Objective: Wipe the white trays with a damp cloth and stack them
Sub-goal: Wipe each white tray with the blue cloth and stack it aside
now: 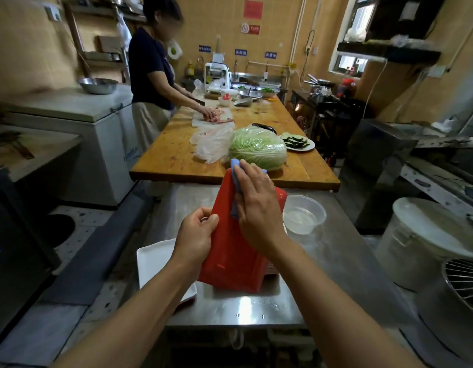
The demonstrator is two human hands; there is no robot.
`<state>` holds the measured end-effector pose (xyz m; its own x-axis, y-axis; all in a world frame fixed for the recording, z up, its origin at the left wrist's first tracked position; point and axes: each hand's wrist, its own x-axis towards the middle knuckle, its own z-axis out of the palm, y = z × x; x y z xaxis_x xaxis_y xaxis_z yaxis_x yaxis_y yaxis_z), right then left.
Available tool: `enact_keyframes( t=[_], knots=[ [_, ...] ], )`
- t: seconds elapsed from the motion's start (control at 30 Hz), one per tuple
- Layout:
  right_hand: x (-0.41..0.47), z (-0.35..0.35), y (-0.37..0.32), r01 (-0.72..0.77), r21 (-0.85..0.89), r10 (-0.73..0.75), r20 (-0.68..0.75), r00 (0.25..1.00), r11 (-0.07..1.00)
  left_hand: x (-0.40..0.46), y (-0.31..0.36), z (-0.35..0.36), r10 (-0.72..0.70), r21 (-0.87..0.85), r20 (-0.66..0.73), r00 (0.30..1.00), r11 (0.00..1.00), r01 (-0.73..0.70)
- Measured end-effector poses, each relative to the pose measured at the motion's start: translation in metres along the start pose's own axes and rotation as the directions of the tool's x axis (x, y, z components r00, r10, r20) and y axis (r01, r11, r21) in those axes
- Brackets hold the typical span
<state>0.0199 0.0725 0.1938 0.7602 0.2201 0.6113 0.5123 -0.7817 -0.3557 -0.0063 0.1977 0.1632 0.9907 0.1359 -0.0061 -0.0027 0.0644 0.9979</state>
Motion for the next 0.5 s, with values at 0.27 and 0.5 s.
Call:
enact_keyframes(
  t=[0.27, 0.5],
  knots=[
    [-0.007, -0.014, 0.019, -0.033, 0.010, 0.033, -0.080, 0.996, 0.999, -0.013, 0.009, -0.007, 0.062, -0.024, -0.035, 0.997, 0.998, -0.063],
    [-0.011, -0.025, 0.046, -0.239, 0.213, 0.278, -0.179, 0.944, 0.947, -0.016, 0.018, 0.022, -0.008, -0.206, -0.060, 0.998, 0.979, -0.004]
  ],
)
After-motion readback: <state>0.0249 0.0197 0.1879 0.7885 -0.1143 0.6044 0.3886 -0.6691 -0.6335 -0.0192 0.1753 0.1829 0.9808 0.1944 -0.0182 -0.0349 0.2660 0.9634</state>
